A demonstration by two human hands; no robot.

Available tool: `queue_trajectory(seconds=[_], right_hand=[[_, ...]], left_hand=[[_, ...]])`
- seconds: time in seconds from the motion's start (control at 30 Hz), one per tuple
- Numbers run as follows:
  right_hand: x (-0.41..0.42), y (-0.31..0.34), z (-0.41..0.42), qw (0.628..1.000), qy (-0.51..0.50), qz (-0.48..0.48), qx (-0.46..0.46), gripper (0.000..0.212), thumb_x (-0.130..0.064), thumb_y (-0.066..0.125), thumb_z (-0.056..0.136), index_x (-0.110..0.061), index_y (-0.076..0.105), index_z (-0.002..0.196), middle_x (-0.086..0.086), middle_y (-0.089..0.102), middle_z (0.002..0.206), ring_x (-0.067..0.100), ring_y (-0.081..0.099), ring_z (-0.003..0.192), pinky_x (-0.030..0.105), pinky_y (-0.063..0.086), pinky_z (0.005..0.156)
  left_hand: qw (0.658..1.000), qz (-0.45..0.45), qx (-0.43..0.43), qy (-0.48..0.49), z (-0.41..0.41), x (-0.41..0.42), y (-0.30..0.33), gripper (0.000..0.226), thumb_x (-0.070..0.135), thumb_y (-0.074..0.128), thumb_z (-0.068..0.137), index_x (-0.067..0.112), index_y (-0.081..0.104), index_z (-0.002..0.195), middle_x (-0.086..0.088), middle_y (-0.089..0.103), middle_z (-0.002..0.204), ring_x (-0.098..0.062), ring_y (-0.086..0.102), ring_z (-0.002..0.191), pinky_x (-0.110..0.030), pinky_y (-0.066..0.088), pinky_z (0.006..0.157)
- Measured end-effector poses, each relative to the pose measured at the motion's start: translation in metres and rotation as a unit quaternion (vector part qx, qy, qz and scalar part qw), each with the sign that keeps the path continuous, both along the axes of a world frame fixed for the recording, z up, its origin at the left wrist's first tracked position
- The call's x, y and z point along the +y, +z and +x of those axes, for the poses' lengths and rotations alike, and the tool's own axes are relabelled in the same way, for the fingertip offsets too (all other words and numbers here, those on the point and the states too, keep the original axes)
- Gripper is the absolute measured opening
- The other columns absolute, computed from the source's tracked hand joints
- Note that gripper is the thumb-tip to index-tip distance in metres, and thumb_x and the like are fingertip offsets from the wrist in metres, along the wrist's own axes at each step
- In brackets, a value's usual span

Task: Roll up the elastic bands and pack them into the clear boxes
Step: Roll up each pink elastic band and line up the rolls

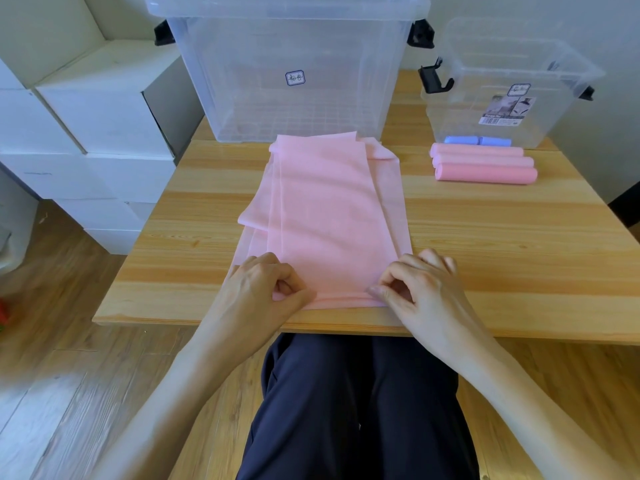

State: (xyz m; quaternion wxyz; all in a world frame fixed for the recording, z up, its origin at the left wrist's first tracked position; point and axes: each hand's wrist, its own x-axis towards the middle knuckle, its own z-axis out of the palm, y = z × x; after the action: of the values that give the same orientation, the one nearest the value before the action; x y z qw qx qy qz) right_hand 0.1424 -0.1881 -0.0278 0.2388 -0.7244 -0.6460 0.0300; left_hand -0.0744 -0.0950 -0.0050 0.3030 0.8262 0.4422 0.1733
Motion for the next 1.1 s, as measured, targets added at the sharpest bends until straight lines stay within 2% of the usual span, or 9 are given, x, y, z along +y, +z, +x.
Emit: queue_trajectory(seconds=[0.13,0.27,0.4,0.5,0.57,0.67,0.83,1.0,1.1], right_hand=[[0.002,-0.003,-0.002,0.998,-0.011,0.047,-0.035,0.029,-0.047,0.059,0.085,-0.023,0.058,0.068,-0.015,0.055,0.072,0.018,0.044,0.079,0.033,0.025,0.075],[0.002,-0.009,0.000,0.996,-0.031,0.080,-0.038,0.032,-0.051,0.061,0.082,-0.023,0.057,0.066,-0.015,0.054,0.071,0.016,0.044,0.078,0.028,0.020,0.073],[0.002,-0.012,0.001,0.994,-0.047,0.100,0.026,0.030,-0.050,0.068,0.077,-0.024,0.058,0.068,-0.018,0.054,0.070,0.014,0.044,0.080,0.028,0.022,0.073],[-0.001,-0.014,0.000,0.992,-0.029,0.102,0.066,0.019,-0.037,0.073,0.080,-0.023,0.061,0.076,-0.017,0.059,0.075,0.012,0.045,0.085,0.024,0.027,0.082],[-0.004,-0.016,0.003,0.993,-0.012,0.101,0.056,0.013,-0.022,0.075,0.083,-0.021,0.062,0.081,-0.016,0.060,0.080,0.012,0.044,0.088,0.022,0.028,0.085],[-0.007,-0.017,0.010,0.993,0.019,0.113,0.016,0.015,-0.006,0.068,0.087,-0.019,0.063,0.082,-0.012,0.059,0.085,0.013,0.045,0.088,0.020,0.027,0.088],[-0.011,-0.015,0.014,0.989,0.053,0.132,-0.036,0.017,-0.009,0.058,0.087,-0.017,0.072,0.084,-0.009,0.061,0.089,0.014,0.050,0.090,0.020,0.026,0.093],[-0.016,-0.011,0.017,0.993,0.061,0.095,0.032,0.021,-0.032,0.057,0.088,-0.020,0.075,0.089,-0.011,0.061,0.091,0.013,0.052,0.092,0.029,0.033,0.092],[-0.014,-0.011,0.021,0.993,0.057,0.081,0.067,0.026,-0.041,0.058,0.087,-0.024,0.077,0.089,-0.014,0.060,0.090,0.011,0.050,0.093,0.032,0.034,0.091]], left_hand=[[0.998,0.051,0.025,0.002,0.000,0.001,0.000,0.020,0.046,0.069,0.084,0.037,0.058,0.070,0.014,0.056,0.082,0.002,0.049,0.086,-0.022,0.027,0.078],[0.997,0.070,-0.015,-0.010,-0.003,0.003,-0.006,0.014,0.043,0.071,0.083,0.035,0.064,0.074,0.015,0.058,0.080,0.000,0.052,0.086,-0.027,0.036,0.082],[0.992,0.110,-0.044,-0.049,-0.008,0.004,-0.013,0.006,0.031,0.070,0.088,0.035,0.065,0.085,0.019,0.059,0.086,-0.005,0.055,0.089,-0.022,0.040,0.082],[0.982,0.162,-0.034,-0.094,-0.010,0.004,-0.018,0.013,0.026,0.059,0.095,0.032,0.071,0.094,0.019,0.058,0.094,-0.006,0.054,0.086,-0.025,0.039,0.083],[0.974,0.194,-0.027,-0.115,-0.011,0.005,-0.020,0.024,0.029,0.049,0.096,0.031,0.073,0.098,0.018,0.058,0.096,-0.006,0.053,0.085,-0.026,0.039,0.083],[0.964,0.229,-0.019,-0.134,-0.016,0.008,-0.023,0.029,0.024,0.048,0.094,0.028,0.076,0.101,0.011,0.060,0.096,-0.010,0.054,0.083,-0.028,0.041,0.079],[0.957,0.261,-0.007,-0.125,-0.018,0.006,-0.025,0.029,0.021,0.051,0.091,0.025,0.078,0.102,0.009,0.060,0.095,-0.012,0.053,0.081,-0.026,0.040,0.076],[0.975,0.200,-0.042,-0.087,-0.016,0.004,-0.025,0.028,0.031,0.053,0.086,0.031,0.078,0.097,0.018,0.057,0.090,-0.004,0.053,0.081,-0.022,0.042,0.078],[0.985,0.149,-0.052,-0.062,-0.015,0.002,-0.022,0.014,0.038,0.067,0.086,0.034,0.078,0.094,0.019,0.058,0.088,-0.002,0.055,0.085,-0.019,0.042,0.079]])
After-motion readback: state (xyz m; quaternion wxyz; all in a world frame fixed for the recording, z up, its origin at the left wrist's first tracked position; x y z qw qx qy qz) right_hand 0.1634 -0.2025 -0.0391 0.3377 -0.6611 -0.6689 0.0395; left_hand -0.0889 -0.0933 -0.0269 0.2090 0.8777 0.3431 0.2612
